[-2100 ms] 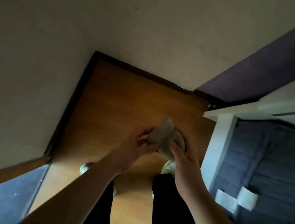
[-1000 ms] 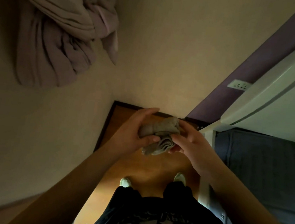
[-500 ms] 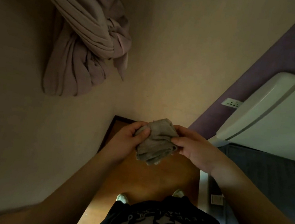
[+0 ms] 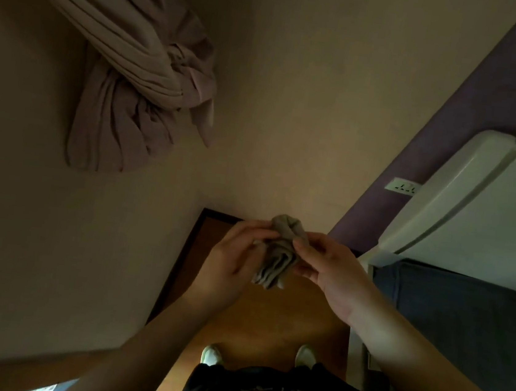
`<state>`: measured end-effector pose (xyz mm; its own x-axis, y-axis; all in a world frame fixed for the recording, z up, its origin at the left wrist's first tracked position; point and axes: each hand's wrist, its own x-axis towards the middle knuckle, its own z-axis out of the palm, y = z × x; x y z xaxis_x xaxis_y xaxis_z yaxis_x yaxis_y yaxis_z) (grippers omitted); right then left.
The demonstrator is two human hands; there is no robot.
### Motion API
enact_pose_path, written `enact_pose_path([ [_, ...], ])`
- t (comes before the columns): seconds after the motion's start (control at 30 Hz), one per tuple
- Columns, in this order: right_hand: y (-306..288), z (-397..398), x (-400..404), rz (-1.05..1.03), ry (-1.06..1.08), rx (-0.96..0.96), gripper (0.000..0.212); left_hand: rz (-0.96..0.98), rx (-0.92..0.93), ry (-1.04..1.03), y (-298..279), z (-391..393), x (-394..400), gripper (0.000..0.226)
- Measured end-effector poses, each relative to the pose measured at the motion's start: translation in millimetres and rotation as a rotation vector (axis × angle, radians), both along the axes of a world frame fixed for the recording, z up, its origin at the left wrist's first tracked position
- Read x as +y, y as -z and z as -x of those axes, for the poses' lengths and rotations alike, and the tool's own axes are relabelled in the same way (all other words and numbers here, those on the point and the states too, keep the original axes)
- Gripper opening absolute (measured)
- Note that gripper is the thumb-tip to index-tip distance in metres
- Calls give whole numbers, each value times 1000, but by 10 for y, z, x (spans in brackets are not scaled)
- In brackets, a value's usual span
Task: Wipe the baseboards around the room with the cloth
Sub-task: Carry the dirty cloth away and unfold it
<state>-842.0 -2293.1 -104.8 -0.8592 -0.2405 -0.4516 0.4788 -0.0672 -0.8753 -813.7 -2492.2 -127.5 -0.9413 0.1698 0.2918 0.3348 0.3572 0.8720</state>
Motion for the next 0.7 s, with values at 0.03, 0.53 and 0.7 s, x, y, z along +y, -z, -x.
enact_pose_path([
  [0.03, 4, 20, 81, 19, 7, 0, 60, -9, -65, 36, -46, 0, 106, 38],
  [0.53, -203, 581, 1496, 83, -64, -110, 27, -491, -597, -332, -72, 419, 1086, 44],
  [0.7, -189, 637, 1464, 150, -132, -137, 19, -489, -626, -404, -109, 357, 1093, 46],
])
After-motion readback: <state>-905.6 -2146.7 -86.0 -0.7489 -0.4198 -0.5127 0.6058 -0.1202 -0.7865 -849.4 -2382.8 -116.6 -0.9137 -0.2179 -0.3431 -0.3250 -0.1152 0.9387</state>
